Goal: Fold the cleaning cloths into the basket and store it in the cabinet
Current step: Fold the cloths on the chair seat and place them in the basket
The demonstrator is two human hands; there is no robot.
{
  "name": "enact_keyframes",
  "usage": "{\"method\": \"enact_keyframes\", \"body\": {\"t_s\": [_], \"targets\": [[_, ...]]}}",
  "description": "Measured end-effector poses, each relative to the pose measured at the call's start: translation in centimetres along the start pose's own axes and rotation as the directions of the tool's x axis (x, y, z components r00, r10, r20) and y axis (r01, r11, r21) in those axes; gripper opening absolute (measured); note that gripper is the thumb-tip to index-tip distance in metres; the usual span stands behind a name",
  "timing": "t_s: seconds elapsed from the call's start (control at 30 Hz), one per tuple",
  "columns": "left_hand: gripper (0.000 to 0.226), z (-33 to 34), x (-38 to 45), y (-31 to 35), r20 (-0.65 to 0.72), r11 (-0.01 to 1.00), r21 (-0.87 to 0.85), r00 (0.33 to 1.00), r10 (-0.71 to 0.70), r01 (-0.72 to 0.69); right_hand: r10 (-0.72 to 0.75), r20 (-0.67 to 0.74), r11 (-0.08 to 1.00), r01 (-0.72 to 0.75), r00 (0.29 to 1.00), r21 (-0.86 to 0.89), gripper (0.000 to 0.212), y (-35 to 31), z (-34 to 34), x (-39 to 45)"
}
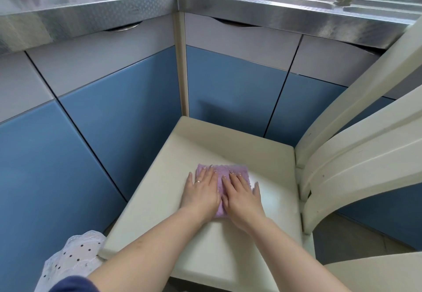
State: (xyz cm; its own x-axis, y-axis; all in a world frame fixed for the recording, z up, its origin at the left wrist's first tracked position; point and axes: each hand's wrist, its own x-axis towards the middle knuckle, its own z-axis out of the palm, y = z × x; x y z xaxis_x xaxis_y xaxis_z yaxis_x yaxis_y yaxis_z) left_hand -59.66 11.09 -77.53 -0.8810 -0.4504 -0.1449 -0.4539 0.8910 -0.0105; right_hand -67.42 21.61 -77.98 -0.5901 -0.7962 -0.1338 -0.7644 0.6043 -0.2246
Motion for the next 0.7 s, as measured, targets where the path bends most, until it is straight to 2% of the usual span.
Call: {"method": "enact_keyframes", "body": {"t_s": [0.1, 0.23, 0.3, 0.5, 0.6, 0.7], "targets": [[0.062, 0.7, -0.3, -0.1, -0.004, 0.997, -0.020, 0.998, -0.069, 0.069, 0.023, 0.039, 0.999, -0.021, 0.999, -0.046, 0.089, 0.5, 0.5, -0.5], [0.068, 0.4, -0.3, -1.1, 0.017, 0.989, -0.093, 0.994, -0.111, 0.112, 0.087, 0.067, 0.996, -0.085, 0.994, -0.026, 0.072, 1.2, -0.2, -1.0], [0.070, 0.6, -0.3, -1.5, 0.040, 0.984, -0.115, 0.991, -0.131, 0.135, 0.112, 0.084, 0.994, -0.112, 0.990, -0.004, 0.070, 1.6, -0.2, -1.2], [0.072, -0.1, -0.2, -1.6, 0.071, 0.985, -0.113, 0.990, -0.124, 0.131, 0.126, 0.135, 0.992, -0.127, 0.983, 0.002, 0.070, 1.5, -0.9, -0.8], [0.072, -0.8, -1.2, -1.9, 0.008, 0.966, -0.190, 0.984, -0.178, 0.176, 0.161, 0.002, 0.978, -0.160, 0.987, 0.137, 0.064, 1.4, -1.3, -1.2], [0.071, -0.9, -2.4, -2.6, -0.030, 0.919, -0.325, 0.969, -0.244, 0.221, 0.319, -0.142, 0.890, -0.245, 0.937, 0.385, 0.054, 1.6, -1.6, -2.2]]}}
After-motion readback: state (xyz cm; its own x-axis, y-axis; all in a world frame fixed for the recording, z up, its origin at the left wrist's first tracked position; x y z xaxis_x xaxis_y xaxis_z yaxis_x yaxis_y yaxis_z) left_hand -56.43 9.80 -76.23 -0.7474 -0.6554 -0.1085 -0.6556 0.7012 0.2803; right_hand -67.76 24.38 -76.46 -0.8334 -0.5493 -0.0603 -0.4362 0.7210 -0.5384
